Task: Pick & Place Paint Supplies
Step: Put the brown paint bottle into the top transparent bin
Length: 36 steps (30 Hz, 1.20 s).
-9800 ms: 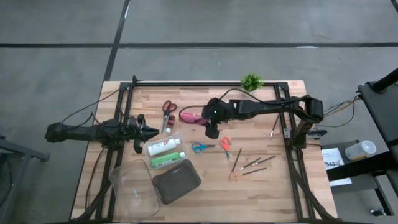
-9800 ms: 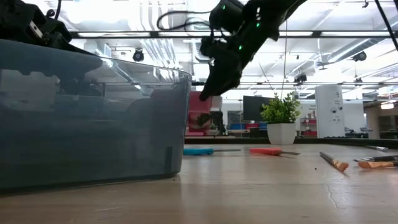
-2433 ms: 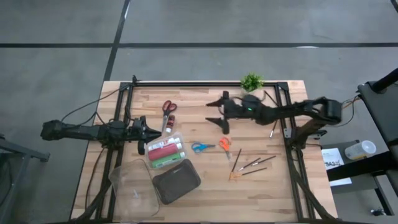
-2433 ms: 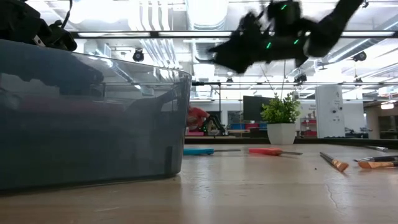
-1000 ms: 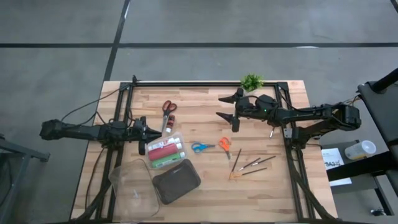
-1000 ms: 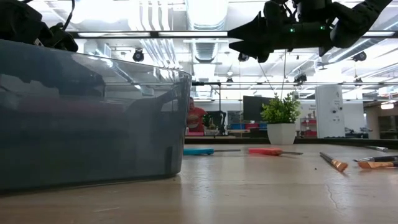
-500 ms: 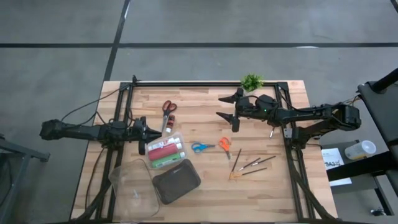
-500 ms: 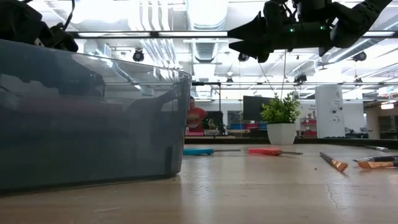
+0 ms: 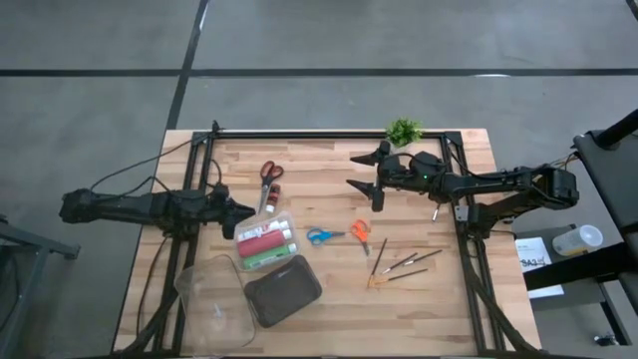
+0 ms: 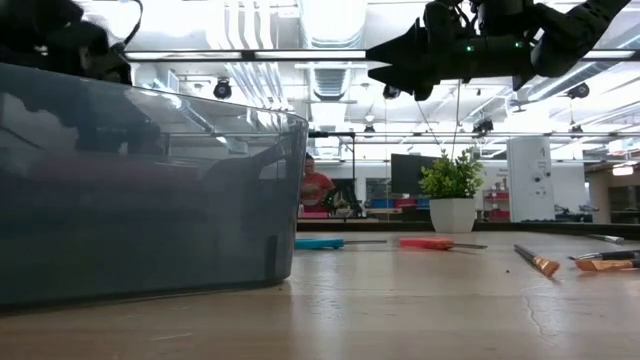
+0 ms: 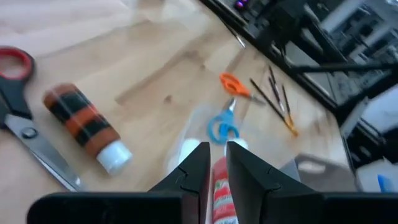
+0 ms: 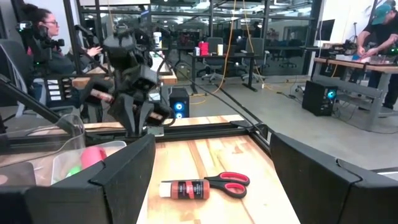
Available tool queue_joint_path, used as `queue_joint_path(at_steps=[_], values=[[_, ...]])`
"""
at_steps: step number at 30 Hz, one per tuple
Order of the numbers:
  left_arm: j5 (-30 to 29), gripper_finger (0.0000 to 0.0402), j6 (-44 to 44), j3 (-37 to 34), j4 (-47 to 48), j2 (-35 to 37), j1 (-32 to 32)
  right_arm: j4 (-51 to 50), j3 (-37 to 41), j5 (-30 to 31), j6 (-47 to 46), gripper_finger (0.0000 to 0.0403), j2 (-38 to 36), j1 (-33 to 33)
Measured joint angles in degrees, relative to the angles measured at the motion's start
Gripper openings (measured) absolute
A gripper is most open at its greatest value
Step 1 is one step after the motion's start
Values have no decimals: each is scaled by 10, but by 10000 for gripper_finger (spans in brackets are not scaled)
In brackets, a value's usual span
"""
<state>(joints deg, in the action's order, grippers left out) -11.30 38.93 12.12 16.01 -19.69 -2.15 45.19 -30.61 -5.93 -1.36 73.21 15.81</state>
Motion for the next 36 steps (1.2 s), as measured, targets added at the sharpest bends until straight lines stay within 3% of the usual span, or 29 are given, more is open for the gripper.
queue_joint_path(at_steps=[6,13,18,26,30,36], values=[[-46,62,5,59,4,-87,2,0,0,0,-1,311,0,0],[-72,74,88,143,66,-230,45,0,0,0,-1,311,0,0],[-41,147,93,197,76,-328,94,0,0,0,0,311,0,0],[-43,293,91,243,65,-474,163,-2,0,0,-1,311,0,0],[-37,321,91,247,53,-538,174,-3,0,0,-1,311,0,0],[-34,325,91,247,24,-596,188,-4,0,0,0,311,0,0]])
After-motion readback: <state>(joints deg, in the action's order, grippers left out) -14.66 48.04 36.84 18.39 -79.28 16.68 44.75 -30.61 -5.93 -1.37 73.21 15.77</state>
